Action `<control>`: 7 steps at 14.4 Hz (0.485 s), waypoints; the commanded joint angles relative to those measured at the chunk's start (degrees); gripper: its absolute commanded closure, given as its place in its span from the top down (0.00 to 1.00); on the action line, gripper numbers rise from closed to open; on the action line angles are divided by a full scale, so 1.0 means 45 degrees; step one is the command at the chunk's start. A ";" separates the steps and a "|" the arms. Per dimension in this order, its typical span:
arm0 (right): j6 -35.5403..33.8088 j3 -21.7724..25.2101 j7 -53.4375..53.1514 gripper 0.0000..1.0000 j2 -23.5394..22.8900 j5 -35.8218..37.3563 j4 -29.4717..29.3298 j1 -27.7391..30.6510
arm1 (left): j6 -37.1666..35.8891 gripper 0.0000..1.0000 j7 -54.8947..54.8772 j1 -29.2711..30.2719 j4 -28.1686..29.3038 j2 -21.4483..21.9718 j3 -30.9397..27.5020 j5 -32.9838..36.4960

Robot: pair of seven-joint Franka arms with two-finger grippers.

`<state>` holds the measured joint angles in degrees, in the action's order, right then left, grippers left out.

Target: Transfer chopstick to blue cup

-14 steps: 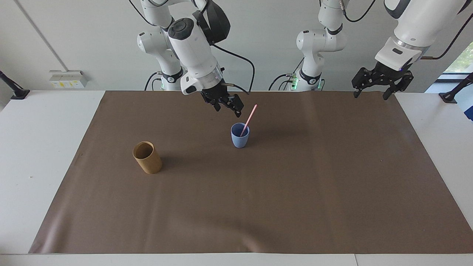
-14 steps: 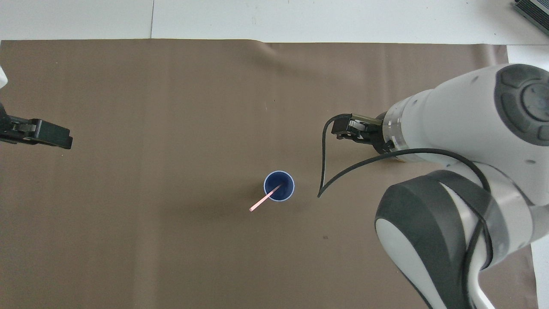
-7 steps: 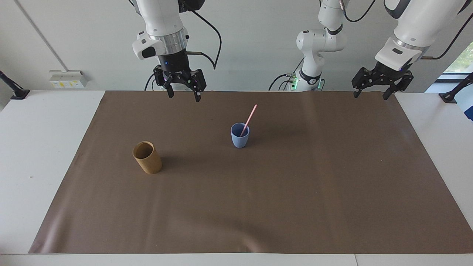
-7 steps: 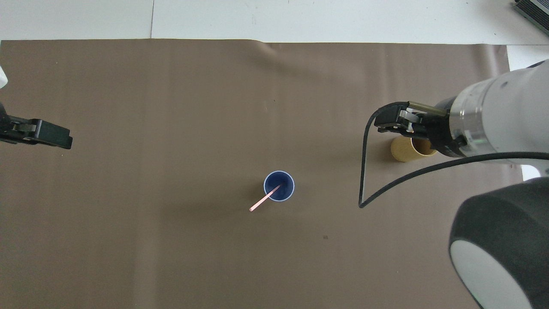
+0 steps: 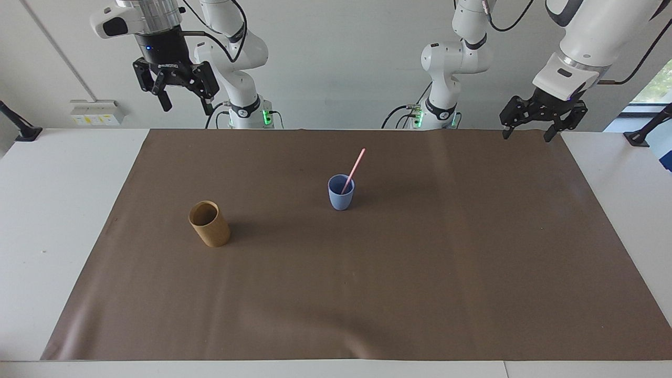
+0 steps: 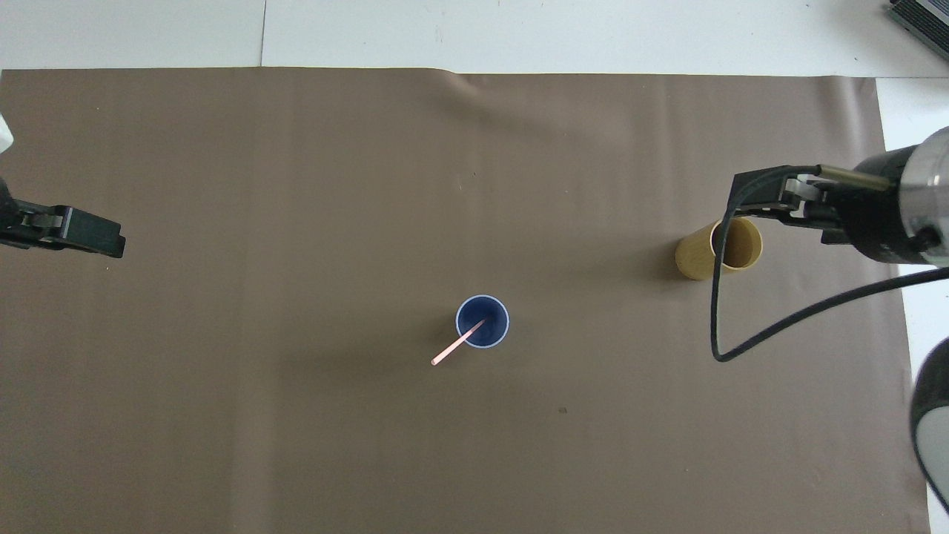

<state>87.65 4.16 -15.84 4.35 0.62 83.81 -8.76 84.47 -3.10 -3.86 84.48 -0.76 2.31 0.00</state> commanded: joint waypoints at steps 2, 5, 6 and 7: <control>-0.0687 -0.0181 0.0454 1.00 -0.0165 0.0820 0.0261 0.0285 | -0.0099 1.00 -0.0073 0.0117 0.0192 0.0227 0.0151 0.0195; -0.0667 -0.0181 0.0493 1.00 -0.0187 0.0566 0.1219 0.0636 | -0.0137 1.00 -0.0073 0.0097 0.0172 0.0208 0.0151 0.0156; -0.0630 -0.0201 0.0474 1.00 -0.0206 0.0566 0.1200 0.0618 | -0.0215 1.00 -0.0054 0.0077 0.0172 0.0227 0.0151 0.0156; -0.0649 -0.0220 0.0473 1.00 -0.0186 0.0508 0.1200 0.0618 | -0.0390 1.00 -0.0073 0.0135 0.0172 0.0246 0.0170 0.0156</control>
<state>84.65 4.12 -14.94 2.46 2.83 88.04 -7.27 84.31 -3.10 -3.86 84.48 -0.76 2.55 0.00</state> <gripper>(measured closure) 0.000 0.000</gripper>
